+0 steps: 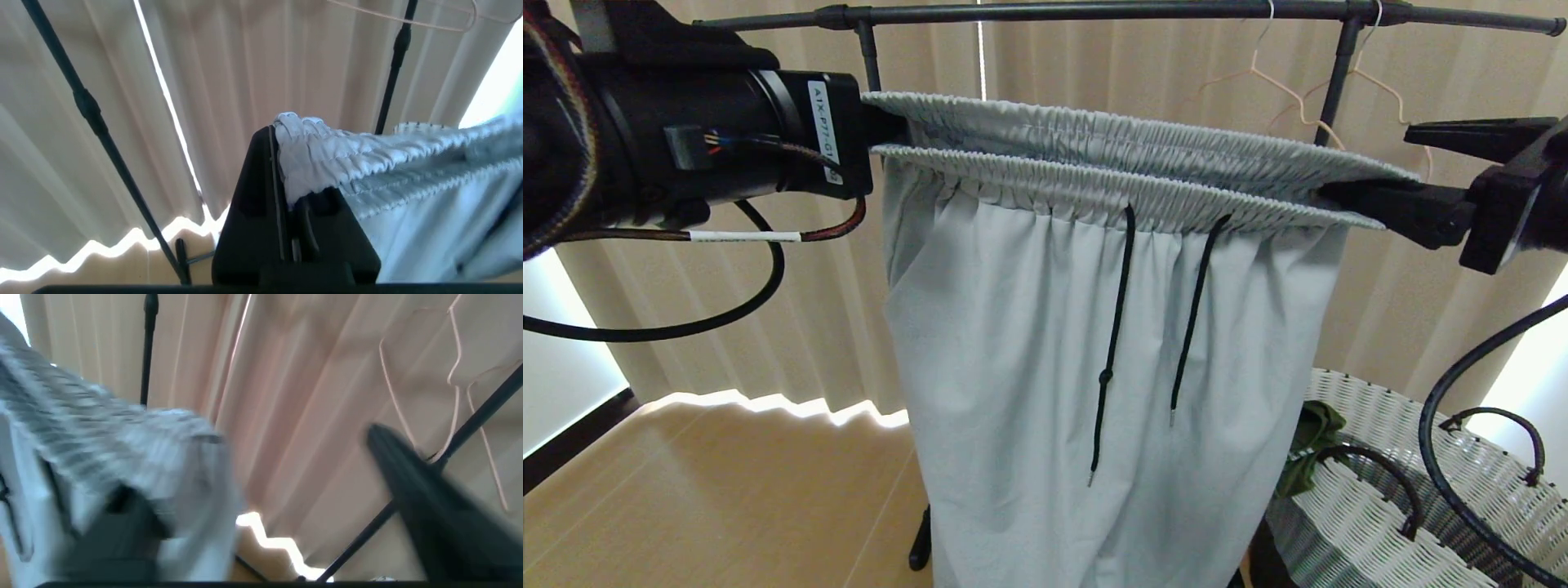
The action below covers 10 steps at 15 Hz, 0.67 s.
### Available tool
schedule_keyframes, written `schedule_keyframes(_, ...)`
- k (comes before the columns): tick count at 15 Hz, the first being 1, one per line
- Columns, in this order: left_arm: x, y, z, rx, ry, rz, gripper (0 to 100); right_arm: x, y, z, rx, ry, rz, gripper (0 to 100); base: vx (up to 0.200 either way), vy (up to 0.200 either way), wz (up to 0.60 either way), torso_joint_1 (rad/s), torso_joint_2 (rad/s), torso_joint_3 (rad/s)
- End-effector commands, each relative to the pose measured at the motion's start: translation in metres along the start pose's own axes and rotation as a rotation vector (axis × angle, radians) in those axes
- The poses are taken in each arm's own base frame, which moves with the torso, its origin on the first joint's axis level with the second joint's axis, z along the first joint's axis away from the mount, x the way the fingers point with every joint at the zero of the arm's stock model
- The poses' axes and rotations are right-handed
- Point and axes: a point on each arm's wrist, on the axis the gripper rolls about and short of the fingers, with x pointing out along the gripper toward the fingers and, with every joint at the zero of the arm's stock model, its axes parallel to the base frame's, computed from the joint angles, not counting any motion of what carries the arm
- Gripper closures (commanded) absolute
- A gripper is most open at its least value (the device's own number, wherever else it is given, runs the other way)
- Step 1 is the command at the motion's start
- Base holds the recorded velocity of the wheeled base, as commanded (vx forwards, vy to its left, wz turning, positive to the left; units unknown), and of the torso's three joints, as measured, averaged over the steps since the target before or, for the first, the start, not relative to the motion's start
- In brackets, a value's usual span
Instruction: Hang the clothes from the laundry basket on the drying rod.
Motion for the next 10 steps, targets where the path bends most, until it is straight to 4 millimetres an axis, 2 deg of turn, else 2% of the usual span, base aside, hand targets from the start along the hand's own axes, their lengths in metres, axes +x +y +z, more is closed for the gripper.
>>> schedule_keyframes(1, 0.006, -0.002, -0.004, 0.001, 0.0, 0.0, 100, -0.015, 0.009, -0.005, -0.001, -0.014, 0.039, 0, 0.0, 0.0, 0.0, 0.0, 0.0, 0.0)
schedule_keyframes(3, 0.009, -0.002, -0.006, 0.009, 0.005, 0.022, 100, -0.021, 0.016, -0.003, -0.004, -0.05, 0.111, 0, 0.0, 0.0, 0.0, 0.0, 0.0, 0.0)
schedule_keyframes(10, 0.017, 0.03, -0.018, 0.054, 0.011, 0.176, 100, -0.025, 0.019, -0.004, -0.003, -0.112, 0.188, 0, 0.0, 0.0, 0.0, 0.0, 0.0, 0.0)
